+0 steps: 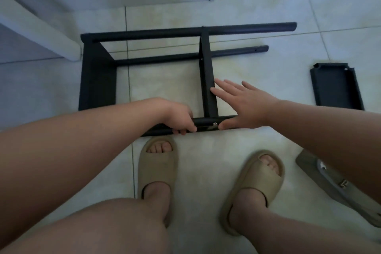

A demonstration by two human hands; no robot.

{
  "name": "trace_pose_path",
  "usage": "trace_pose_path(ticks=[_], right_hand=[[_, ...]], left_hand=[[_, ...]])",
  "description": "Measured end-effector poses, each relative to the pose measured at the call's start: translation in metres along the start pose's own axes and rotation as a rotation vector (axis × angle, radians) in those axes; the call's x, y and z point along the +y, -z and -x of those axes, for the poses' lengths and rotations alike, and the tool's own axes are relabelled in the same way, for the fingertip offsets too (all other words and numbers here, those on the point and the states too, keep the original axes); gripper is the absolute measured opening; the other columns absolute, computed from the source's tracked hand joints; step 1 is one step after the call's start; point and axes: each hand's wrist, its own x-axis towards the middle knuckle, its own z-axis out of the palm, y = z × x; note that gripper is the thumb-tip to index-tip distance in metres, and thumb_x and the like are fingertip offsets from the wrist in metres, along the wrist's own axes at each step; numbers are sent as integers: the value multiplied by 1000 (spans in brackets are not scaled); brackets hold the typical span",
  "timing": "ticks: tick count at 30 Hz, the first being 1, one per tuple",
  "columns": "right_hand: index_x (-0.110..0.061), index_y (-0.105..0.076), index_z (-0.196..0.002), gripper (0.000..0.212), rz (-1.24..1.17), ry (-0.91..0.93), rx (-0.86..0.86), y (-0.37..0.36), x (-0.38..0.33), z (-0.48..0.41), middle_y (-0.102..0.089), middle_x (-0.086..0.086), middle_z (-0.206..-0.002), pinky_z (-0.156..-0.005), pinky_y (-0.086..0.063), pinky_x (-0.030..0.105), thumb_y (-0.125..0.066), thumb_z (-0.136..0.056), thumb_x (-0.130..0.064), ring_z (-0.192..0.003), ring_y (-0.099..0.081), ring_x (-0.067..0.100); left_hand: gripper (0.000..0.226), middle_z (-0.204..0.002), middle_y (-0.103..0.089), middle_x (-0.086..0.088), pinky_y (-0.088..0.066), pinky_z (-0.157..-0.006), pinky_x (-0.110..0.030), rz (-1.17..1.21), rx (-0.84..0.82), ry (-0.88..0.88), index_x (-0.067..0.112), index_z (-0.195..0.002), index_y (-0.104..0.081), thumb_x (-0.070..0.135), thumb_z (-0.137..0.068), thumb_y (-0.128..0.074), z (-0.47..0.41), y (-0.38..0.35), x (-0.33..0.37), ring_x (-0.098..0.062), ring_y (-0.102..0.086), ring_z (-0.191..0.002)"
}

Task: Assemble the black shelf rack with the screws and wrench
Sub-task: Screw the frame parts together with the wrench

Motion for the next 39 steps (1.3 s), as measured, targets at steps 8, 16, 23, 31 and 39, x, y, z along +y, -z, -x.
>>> trace_pose_path(ticks=[8,16,23,31,39], right_hand=[[-38,6,-161,87,-101,-245,45,51,-6,69,6,-4,-171,-125,1,56,-45,-97,-66,-157,6,20],[-43,13,-158,89,-117,-359,240,88,-35,107,18,-5,-169,-118,9,68,-42,-94,-71,-155,19,25],[-42,11,-159,81,-139,-340,350,81,-50,108,21,-4,-168,-121,9,65,-34,-97,-71,-154,24,26],[-39,9,-161,76,-235,-338,377,78,-24,68,23,-3,-168,-125,9,52,-25,-100,-68,-153,26,26],[-37,4,-161,77,-291,-334,459,83,11,6,19,-3,-169,-126,8,44,-18,-96,-70,-153,24,23]], left_hand=[[19,-107,-66,-9,-49,-79,-36,-225,469,-16,13,-113,-64,20,-95,-61,73,30,33,-28,-63,-99],[11,-99,-56,0,-42,-79,-39,-208,812,18,25,-95,-52,14,-93,-52,131,31,44,-27,-53,-91],[23,-115,-46,-6,-47,-92,-49,-207,942,4,19,-114,-57,6,-96,-52,140,15,34,-31,-53,-103],[37,-120,-49,-5,-37,-104,-55,-235,1032,19,22,-121,-54,-2,-93,-49,104,43,29,-30,-49,-111],[38,-121,-53,0,-30,-109,-56,-257,1149,13,30,-126,-51,4,-98,-48,51,86,15,-28,-49,-112]])
